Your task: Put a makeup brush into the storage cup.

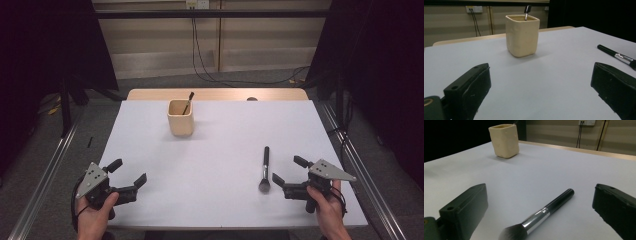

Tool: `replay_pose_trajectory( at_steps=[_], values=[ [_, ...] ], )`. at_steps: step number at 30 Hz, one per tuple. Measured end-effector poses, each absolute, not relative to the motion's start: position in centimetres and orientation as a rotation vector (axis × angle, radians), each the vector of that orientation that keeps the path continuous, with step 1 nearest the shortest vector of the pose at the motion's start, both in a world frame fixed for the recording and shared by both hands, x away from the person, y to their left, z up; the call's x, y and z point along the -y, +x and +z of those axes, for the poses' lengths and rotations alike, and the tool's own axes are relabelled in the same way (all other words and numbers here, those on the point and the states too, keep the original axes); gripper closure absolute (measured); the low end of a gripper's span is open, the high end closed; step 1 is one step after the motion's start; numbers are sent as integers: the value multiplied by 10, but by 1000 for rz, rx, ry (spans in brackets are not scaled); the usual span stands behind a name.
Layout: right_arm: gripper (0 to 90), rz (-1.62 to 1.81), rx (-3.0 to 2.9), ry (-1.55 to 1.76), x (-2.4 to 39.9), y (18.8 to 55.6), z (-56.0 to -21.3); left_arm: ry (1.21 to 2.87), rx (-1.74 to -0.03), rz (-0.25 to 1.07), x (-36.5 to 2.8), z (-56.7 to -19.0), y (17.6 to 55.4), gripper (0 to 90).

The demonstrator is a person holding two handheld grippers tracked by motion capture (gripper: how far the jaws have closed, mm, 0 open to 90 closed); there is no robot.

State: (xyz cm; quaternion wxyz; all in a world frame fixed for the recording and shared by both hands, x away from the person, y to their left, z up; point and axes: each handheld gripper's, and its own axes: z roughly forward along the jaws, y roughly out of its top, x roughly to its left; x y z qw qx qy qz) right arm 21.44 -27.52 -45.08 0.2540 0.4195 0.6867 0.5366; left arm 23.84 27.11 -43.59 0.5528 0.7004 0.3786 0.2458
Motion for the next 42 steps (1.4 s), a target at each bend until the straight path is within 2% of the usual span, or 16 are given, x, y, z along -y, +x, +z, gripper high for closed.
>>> replay_pose_trajectory(
  at_steps=[16, 42],
  values=[
    [0, 1463, -1828, 1147, 276, 227, -441, 1623, -909, 595, -274, -433, 234, 29],
    [14, 1275, -2014, 1179, 256, 288, -417, 1628, -922, 568, -273, -435, 239, 29]
  ],
)
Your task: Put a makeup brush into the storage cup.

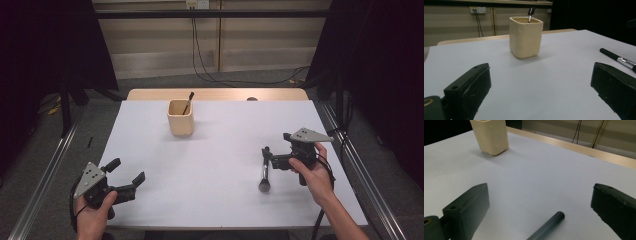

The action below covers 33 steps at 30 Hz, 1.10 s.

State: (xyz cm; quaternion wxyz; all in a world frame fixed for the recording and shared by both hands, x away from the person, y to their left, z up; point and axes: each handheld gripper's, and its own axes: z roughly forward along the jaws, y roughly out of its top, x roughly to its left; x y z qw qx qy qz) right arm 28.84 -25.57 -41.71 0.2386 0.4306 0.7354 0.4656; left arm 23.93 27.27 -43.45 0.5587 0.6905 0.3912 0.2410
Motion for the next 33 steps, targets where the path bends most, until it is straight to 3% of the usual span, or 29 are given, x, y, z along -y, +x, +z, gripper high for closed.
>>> replay_pose_trajectory(
  at_steps=[33],
  values=[
    [76, 802, -2509, 1483, 244, 323, -416, 1664, -899, 611, -271, -434, 241, 29]
  ],
)
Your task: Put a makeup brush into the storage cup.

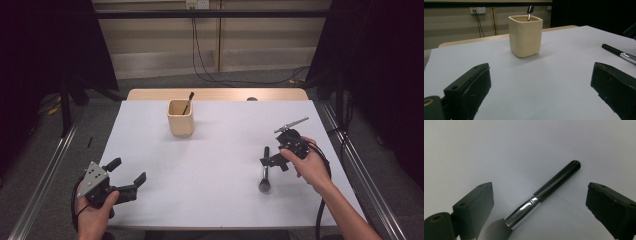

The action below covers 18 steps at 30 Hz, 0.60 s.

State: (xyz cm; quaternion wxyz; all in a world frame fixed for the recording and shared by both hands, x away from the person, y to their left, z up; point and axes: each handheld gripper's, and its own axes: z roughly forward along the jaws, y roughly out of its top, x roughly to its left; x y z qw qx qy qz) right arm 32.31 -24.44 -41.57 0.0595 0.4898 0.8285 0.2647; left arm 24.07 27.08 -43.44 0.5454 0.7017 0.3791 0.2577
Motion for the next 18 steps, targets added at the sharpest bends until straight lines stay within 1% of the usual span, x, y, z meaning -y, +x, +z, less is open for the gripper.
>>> replay_pose_trajectory(
  at_steps=[12, 18],
  values=[
    [80, 522, -2682, 1524, 231, 335, -429, 1659, -912, 622, -274, -435, 242, 30],
    [66, 391, -2738, 1532, 222, 341, -433, 1669, -906, 621, -274, -435, 242, 30]
  ],
)
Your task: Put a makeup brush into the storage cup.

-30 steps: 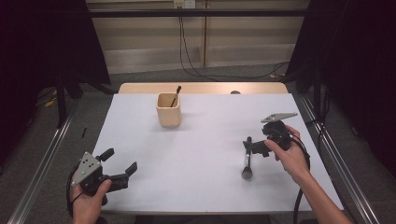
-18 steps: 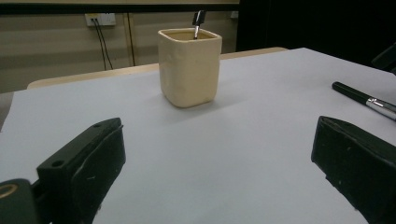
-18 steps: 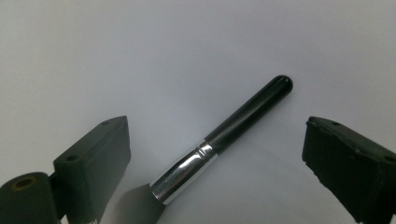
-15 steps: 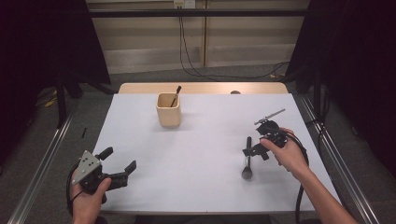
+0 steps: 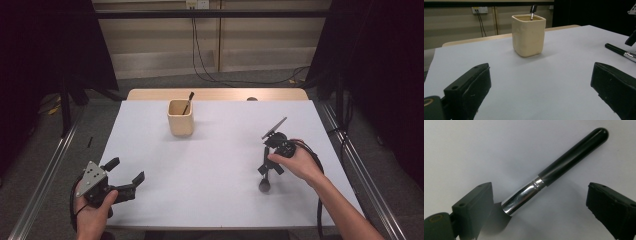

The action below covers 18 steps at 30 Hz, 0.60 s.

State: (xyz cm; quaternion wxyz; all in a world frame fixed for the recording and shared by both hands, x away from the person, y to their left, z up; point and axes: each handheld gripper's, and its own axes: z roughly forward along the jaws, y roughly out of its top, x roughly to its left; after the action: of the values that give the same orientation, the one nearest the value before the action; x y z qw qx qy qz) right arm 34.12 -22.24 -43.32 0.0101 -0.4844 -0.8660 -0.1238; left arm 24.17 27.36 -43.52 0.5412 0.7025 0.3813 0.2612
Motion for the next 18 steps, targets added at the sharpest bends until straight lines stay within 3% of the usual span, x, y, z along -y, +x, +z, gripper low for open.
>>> replay_pose_trajectory(
  at_steps=[9, 18],
  values=[
    [92, -284, 2691, -1525, 217, 347, -439, 1672, -904, 621, -274, -435, 242, 30],
    [269, -280, 2637, -1566, 210, 349, -447, 1681, -897, 615, -272, -436, 241, 29]
  ],
)
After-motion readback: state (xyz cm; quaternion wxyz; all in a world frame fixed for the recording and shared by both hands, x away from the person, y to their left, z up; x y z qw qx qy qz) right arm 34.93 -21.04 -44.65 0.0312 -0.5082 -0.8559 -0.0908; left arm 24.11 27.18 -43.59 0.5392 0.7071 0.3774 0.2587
